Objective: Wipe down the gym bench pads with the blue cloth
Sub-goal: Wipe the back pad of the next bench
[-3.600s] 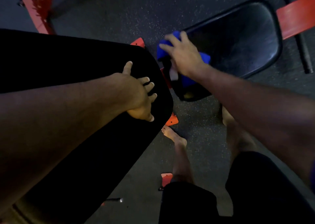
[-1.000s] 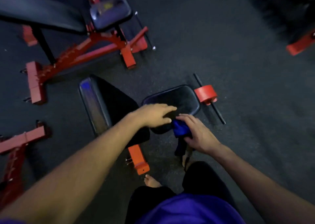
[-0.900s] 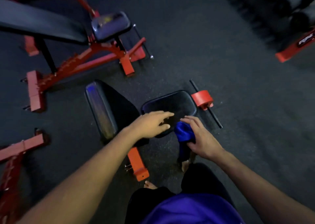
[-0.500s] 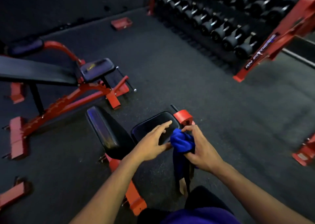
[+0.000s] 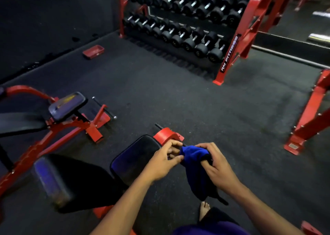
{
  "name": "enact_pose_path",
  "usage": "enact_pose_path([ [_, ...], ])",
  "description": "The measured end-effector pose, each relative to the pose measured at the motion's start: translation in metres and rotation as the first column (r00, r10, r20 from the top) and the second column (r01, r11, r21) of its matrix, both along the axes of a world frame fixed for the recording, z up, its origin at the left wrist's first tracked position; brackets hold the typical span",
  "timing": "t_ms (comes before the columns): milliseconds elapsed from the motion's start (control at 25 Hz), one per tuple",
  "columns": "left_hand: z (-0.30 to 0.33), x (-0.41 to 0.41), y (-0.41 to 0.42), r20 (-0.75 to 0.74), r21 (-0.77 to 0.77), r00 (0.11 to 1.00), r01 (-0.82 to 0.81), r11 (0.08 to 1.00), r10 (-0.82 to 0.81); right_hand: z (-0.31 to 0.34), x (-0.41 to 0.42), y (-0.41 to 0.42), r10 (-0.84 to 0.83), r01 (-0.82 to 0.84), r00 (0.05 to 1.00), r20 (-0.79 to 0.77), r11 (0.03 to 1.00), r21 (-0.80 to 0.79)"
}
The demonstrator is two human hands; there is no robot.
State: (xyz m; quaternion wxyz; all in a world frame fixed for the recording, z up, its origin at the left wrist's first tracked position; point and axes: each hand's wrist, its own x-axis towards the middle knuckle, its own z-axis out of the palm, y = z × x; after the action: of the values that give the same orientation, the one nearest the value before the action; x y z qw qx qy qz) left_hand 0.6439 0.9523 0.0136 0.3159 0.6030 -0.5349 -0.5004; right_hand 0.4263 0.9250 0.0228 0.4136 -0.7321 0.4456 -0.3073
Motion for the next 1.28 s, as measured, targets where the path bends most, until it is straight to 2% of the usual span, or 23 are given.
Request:
enact_pose_path([
  [200, -0.016, -0.067, -0.083, 0.107, -0.042, 0.988, 0.115, 0.992, -0.110, -0.021, -0.081, -0.061, -0.169, 0.162, 0.985, 0.020, 0.969, 0.185],
  [400, -0.022, -0.079, -0.128, 0.125, -0.034, 0.991, 0.061, 0.998, -0.057, -0.016, -0.107, -0.114, -0.133, 0.141, 0.990, -0.049, 0.953, 0.267],
  [520, -0.022, -0.062, -0.147, 0.058, 0.013, 0.998, -0.013, 1.000, 0.012, -0.020, -0.090, -0.145, -0.079, 0.087, 0.996, -0.041, 0.963, 0.256],
  [720, -0.031, -0.015, -0.188, 0.046, -0.047, 0.995, -0.086, 0.995, 0.088, -0.021, -0.042, -0.198, -0.078, 0.090, 0.995, -0.060, 0.966, 0.242],
  [880, -0.024, 0.011, -0.221, 0.089, -0.093, 0.994, -0.051, 0.994, 0.059, -0.010, -0.008, -0.253, -0.037, 0.063, 0.991, -0.132, 0.978, 0.199],
  [960, -0.021, 0.020, -0.239, 0.166, -0.117, 0.985, -0.025, 0.993, 0.044, -0.004, 0.011, -0.277, -0.041, 0.063, 0.990, -0.133, 0.984, 0.167],
  [1080, -0.016, 0.036, -0.262, 0.252, -0.138, 0.960, -0.093, 0.986, 0.125, -0.004, 0.036, -0.315, -0.029, 0.044, 0.993, -0.110, 0.990, 0.136],
  [1280, -0.009, 0.043, -0.300, 0.260, -0.113, 0.928, -0.245, 0.963, 0.267, -0.012, 0.048, -0.385, 0.006, 0.003, 0.998, -0.066, 0.991, 0.134],
])
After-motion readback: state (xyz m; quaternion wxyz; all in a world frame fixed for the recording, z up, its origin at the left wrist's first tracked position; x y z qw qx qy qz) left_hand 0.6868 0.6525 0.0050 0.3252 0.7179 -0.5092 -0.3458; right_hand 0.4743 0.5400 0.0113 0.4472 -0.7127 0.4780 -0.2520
